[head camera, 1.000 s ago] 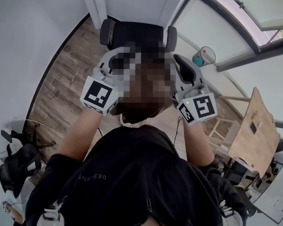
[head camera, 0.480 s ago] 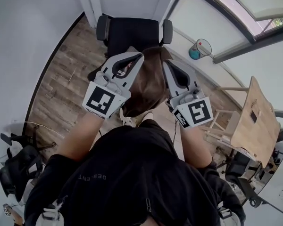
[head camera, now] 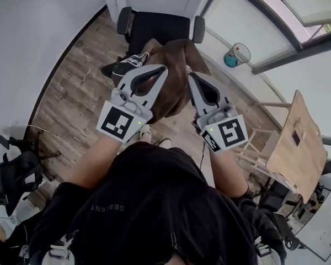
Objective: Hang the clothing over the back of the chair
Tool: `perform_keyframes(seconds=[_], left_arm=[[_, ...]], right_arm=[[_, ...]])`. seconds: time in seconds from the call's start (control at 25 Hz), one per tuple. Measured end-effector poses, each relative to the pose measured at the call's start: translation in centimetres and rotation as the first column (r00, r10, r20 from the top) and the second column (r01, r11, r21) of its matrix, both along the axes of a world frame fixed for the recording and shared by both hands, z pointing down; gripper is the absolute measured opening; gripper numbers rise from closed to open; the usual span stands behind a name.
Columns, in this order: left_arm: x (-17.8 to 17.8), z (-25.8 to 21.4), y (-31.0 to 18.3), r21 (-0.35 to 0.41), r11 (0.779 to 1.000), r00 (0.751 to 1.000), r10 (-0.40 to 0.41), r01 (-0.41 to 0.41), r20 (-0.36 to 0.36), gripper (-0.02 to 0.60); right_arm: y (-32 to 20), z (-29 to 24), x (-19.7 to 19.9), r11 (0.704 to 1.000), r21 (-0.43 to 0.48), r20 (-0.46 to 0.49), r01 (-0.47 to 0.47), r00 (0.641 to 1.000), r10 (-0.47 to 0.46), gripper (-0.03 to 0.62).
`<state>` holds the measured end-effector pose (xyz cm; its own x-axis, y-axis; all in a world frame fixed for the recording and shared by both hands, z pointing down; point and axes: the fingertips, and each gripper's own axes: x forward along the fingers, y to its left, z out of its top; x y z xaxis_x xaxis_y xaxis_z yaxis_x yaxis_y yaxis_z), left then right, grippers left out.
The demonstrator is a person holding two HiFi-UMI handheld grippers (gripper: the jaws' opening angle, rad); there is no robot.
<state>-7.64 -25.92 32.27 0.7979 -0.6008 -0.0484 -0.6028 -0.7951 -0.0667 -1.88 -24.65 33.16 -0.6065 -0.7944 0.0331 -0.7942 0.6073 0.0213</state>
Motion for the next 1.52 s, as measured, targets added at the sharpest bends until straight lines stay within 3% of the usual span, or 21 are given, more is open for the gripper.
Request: perform_keyframes(seconds=[0.56,0.92,1.52], left_arm=[[0.4,2.2,9.8,-0.026,0.999,0.999,-0.034,0.034,0.008,0.02],[0.3,1.7,12.1,-0.013,1.0,1.0,-0.02,0.02,0.01,0.02],[0.9,2.3,12.5,-0.017,1.0,1.0,-0.018,0.018,0.018,0.02]], right_arm=[[9.0,1.8,0.6,0.999,-0.018,0.007,0.041,0.999,-0.041,0.006],[11.0,1.0,0.5,1.0,0.027,-0.006,0.014,1.0,-0.013,0.005],[11.3,1.7,0.9,1.0,0.019,-0.002,0.015,1.0,-0.015,0.005]])
